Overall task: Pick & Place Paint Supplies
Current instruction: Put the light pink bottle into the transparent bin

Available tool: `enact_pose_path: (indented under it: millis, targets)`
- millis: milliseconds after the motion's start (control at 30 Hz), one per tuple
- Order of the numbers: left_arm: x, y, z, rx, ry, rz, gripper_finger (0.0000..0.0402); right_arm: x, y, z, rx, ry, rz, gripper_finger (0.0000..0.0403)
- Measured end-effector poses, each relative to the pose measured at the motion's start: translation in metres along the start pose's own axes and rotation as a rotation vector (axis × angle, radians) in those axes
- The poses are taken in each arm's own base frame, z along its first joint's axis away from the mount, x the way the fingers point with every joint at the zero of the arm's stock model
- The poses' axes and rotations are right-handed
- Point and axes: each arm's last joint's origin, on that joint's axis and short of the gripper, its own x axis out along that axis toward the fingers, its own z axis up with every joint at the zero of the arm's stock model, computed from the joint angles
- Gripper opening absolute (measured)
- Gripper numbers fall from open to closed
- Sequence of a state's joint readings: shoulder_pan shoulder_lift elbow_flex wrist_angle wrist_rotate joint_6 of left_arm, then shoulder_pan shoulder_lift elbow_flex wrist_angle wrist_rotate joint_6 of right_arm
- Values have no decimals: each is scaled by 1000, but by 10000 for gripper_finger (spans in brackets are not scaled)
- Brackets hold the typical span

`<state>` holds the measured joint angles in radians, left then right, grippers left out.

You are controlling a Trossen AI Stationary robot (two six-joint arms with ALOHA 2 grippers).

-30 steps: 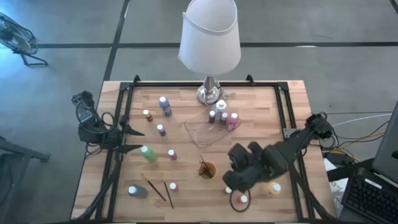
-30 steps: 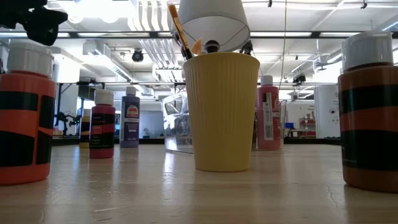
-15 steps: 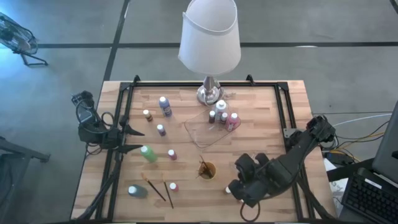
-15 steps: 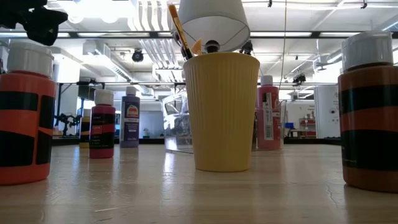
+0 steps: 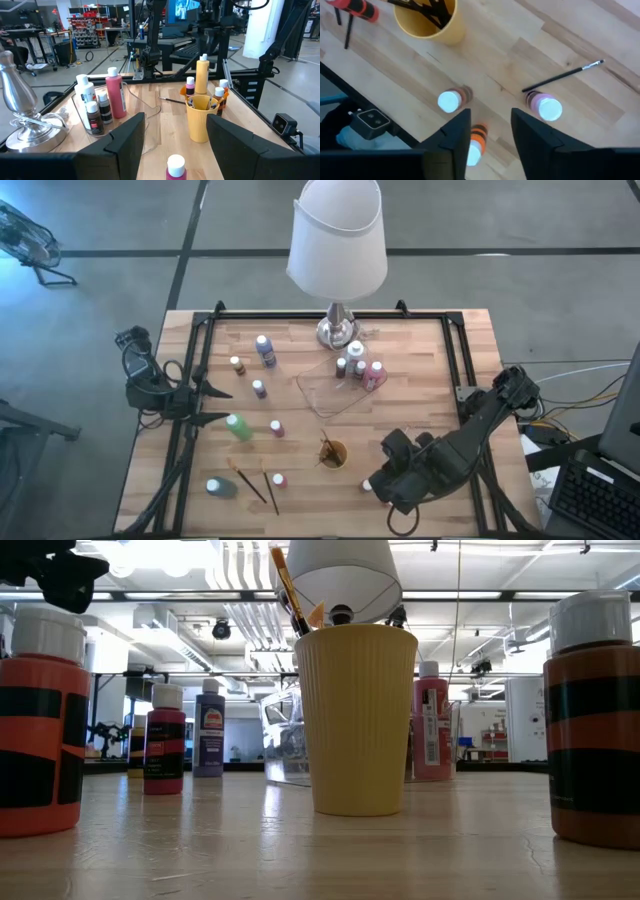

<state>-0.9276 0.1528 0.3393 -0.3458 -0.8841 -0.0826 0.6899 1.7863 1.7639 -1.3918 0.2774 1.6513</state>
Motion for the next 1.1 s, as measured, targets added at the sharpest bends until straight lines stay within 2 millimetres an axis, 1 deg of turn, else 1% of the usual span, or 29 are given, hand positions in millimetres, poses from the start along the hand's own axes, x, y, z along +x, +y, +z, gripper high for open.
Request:
enact_pose_path:
  millis: [200, 400, 633, 767, 967, 1100]
  targets:
    - [0, 0, 0, 0, 0, 0, 218, 7, -3, -3, 23, 48, -38, 177]
    - [0, 0, 0, 0, 0, 0, 218, 19, -9, -8, 46, 95, -98, 200]
    - [0, 0, 0, 0, 0, 0, 218, 35, -17, -13, 70, 141, -176, 208]
    - [0, 0, 0, 0, 0, 1, 218, 38, -19, -15, 70, 160, -195, 205]
    - [0, 0, 0, 0, 0, 0, 218, 42, -20, -11, 80, 149, -209, 200]
    - [0, 0, 0, 0, 0, 0, 218, 48, -23, -5, 88, 145, -234, 210]
